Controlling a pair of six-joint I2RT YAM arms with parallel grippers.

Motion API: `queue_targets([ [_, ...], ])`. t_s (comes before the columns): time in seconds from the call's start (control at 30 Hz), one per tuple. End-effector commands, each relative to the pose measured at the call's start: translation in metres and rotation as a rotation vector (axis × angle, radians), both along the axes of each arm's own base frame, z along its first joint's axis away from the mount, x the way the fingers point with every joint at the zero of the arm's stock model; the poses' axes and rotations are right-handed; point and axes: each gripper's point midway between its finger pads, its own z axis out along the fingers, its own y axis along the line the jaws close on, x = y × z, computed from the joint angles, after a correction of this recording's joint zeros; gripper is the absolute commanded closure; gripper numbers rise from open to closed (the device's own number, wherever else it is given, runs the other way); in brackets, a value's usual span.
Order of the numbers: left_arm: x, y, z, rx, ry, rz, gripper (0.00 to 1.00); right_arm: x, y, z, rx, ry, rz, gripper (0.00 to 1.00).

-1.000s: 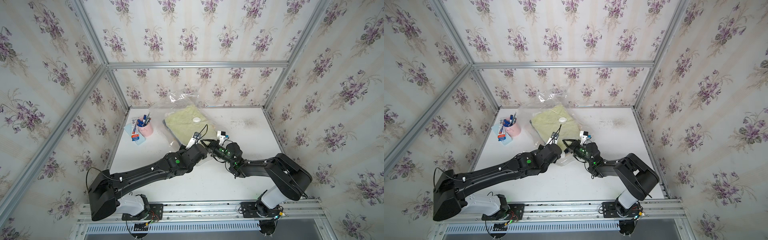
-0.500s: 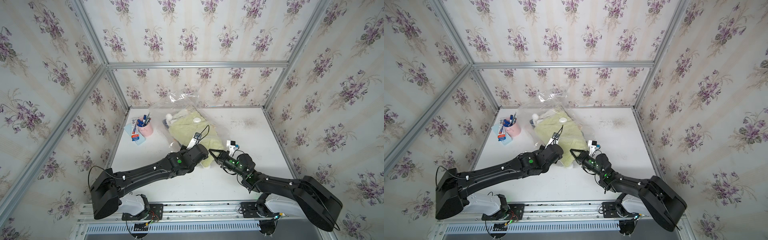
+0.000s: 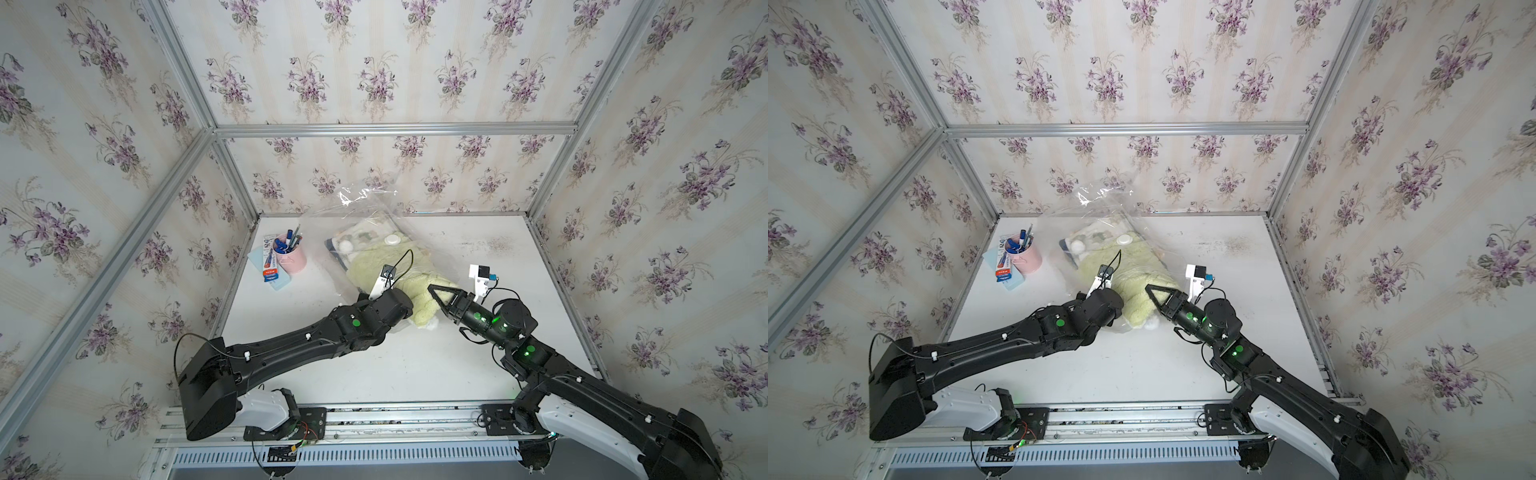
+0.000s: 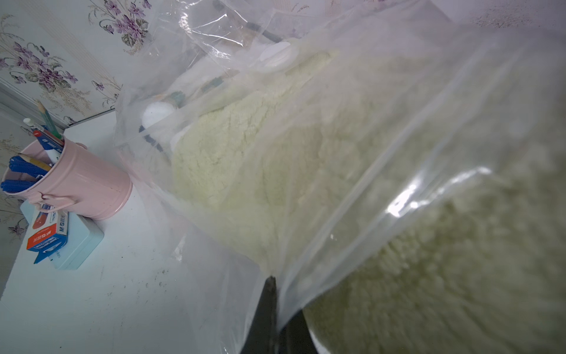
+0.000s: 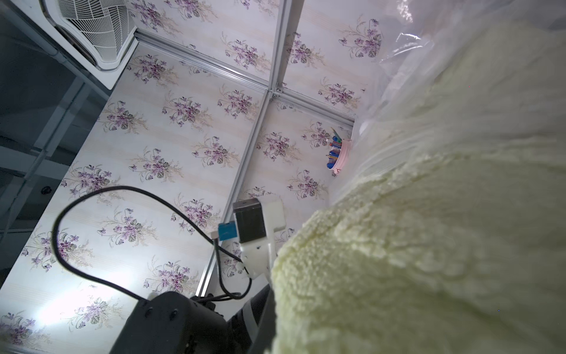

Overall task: Take the blanket out of the vacuum bag
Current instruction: Take out the blanket from the vacuum bag.

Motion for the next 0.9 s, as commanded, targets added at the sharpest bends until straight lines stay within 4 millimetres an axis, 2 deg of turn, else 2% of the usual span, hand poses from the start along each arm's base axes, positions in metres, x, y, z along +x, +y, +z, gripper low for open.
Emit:
queue_targets([
  [0.0,0.000,0.001,0.000,-0.059,-0.008,0.027,1.00,0.006,-0.001,0.023,-0.013,-0.070,-0.026,1.00],
  [0.2,-0.003,0.007,-0.009,-0.058,-0.002,0.039,1.00,0.010,0.010,0.063,0.009,-0.138,0.007,1.00],
  [0.4,-0.004,0.006,-0.009,-0.095,-0.004,0.038,1.00,0.016,0.003,0.111,-0.004,-0.227,-0.039,1.00],
  [0.57,-0.004,0.004,-0.010,-0.107,-0.002,0.033,1.00,0.023,0.004,0.140,0.005,-0.266,-0.033,1.00],
  [0.83,-0.003,-0.001,-0.018,-0.116,0.010,0.027,1.00,0.045,-0.024,0.185,0.003,-0.336,-0.114,1.00],
  [0.87,-0.003,-0.001,-0.019,-0.114,0.011,0.026,1.00,0.054,-0.036,0.192,0.002,-0.347,-0.150,1.00],
])
